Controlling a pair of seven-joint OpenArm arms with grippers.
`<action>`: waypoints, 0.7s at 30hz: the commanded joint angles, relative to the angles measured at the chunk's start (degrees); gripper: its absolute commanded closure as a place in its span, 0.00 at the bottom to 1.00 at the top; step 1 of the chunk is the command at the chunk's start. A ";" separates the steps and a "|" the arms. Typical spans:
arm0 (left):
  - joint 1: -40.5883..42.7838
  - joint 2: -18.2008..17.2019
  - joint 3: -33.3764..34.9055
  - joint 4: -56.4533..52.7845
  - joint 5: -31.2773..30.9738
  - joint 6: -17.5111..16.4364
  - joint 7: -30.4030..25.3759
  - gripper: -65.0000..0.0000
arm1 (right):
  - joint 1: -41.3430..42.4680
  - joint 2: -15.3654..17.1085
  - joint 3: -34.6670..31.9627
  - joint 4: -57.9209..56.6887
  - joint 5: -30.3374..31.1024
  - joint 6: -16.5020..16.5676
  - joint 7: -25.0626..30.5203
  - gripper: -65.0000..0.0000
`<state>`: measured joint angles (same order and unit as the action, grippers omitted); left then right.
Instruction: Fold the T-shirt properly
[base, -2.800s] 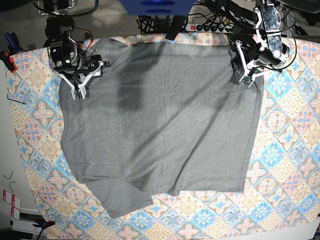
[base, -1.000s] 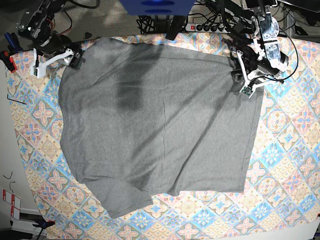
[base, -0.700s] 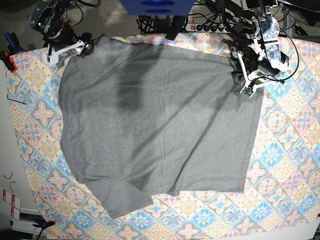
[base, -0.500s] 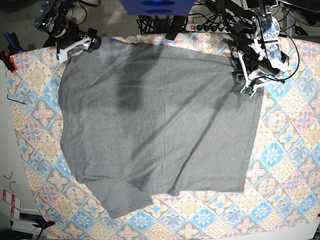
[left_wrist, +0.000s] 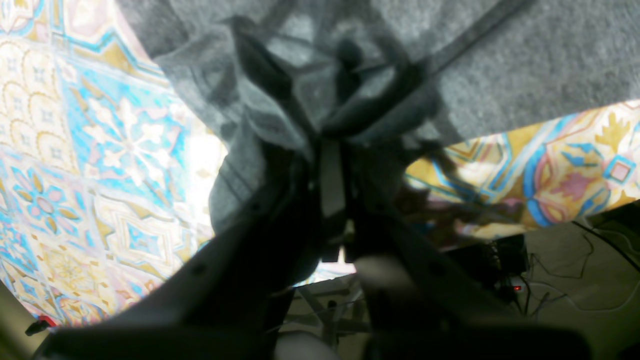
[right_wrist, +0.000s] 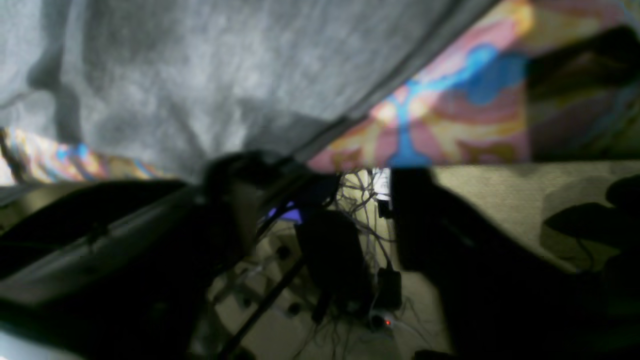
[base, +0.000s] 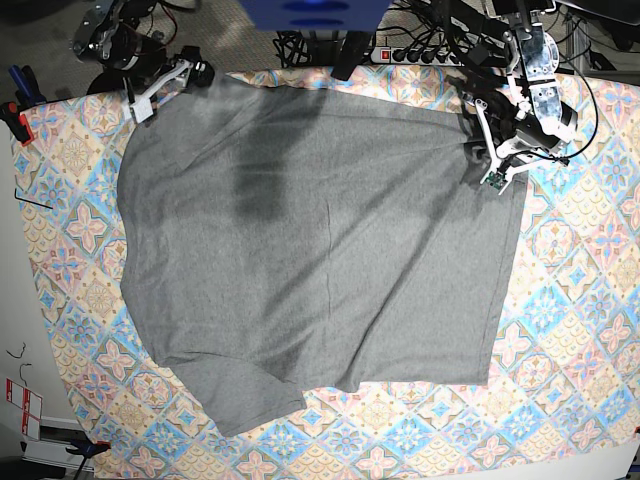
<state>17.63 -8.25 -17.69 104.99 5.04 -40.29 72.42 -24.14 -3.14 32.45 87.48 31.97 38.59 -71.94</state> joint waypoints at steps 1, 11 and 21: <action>-0.18 -0.41 -0.11 0.90 0.10 0.29 -0.29 0.96 | 1.50 0.37 -1.37 1.09 1.66 0.40 3.77 0.65; -0.18 -0.58 -0.11 0.90 0.10 0.29 -0.47 0.96 | 1.77 1.42 -4.18 7.59 1.57 0.49 3.50 0.98; -0.35 -0.58 -0.02 0.90 0.10 0.29 -0.55 0.96 | 1.94 1.51 2.23 13.48 1.57 -2.41 0.60 0.94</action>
<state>17.50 -8.40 -17.69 104.99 5.06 -40.29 72.03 -23.27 -2.28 34.54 99.70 31.75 35.94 -73.28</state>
